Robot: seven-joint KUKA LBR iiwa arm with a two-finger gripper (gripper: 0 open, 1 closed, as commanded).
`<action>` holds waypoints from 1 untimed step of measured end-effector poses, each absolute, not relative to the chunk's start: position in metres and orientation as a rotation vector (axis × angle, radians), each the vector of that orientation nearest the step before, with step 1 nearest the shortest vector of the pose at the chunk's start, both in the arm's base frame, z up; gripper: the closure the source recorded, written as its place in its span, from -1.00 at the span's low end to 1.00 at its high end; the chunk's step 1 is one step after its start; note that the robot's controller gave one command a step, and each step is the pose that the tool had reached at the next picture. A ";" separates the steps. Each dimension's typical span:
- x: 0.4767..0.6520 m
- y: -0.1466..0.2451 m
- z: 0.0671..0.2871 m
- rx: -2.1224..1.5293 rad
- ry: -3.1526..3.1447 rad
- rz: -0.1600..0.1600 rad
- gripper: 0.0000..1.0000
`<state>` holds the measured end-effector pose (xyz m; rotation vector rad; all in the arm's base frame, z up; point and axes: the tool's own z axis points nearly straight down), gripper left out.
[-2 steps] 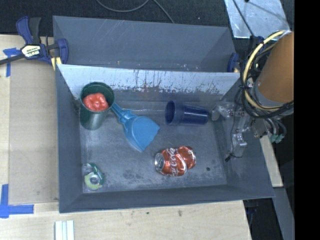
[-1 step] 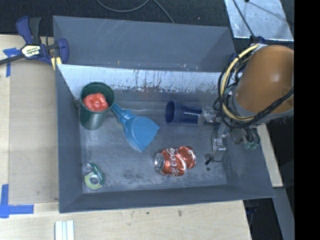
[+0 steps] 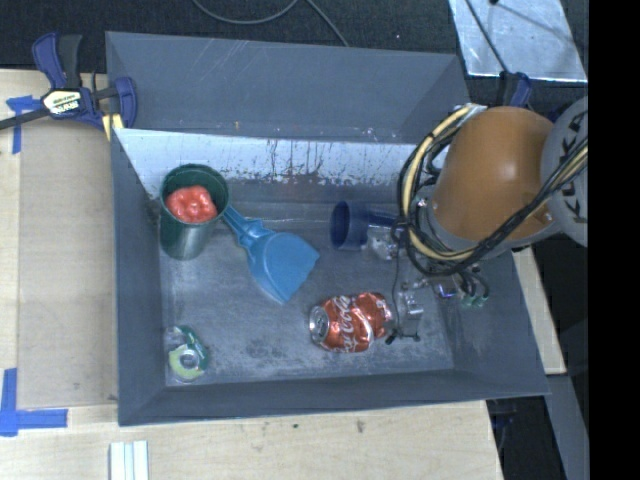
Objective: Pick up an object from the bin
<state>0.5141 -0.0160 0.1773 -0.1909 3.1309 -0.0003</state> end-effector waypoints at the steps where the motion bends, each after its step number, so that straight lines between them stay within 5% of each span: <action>1: 0.503 -0.006 0.146 -0.410 3.093 -0.007 -1.00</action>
Offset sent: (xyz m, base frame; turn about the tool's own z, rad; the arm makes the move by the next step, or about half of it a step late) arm -0.0166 0.0360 -0.0864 -0.1257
